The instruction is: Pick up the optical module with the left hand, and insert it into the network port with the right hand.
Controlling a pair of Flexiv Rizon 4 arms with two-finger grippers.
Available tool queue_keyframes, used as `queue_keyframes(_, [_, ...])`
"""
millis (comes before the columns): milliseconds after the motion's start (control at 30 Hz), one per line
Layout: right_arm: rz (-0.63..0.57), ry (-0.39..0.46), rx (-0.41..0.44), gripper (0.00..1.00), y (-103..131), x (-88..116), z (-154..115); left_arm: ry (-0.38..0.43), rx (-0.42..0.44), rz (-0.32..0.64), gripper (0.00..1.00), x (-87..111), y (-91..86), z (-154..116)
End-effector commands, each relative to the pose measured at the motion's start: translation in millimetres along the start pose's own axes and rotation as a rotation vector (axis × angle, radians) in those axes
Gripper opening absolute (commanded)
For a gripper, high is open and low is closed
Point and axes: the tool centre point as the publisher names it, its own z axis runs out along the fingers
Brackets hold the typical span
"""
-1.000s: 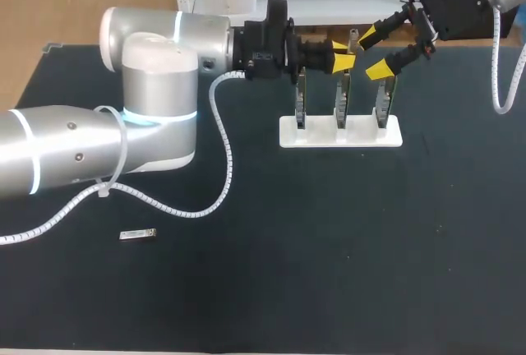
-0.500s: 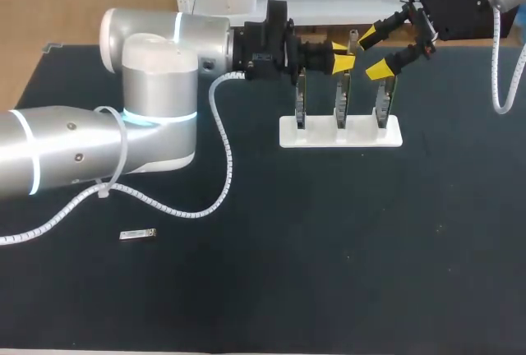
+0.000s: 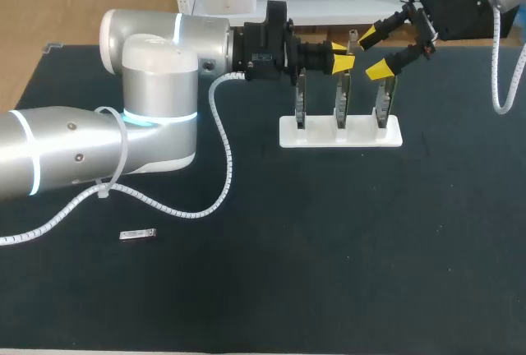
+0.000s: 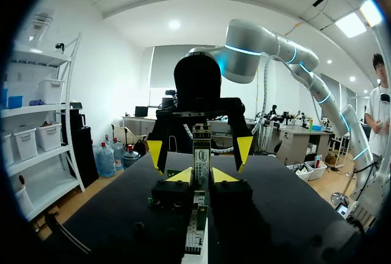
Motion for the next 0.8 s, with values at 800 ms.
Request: queue_keyframes(800, [-0.009, -0.009, 0.058, 1.00, 0.1, -5.8, -3.3, 0.003, -0.004, -0.004, 0.00, 2.1, 0.6, 0.7])
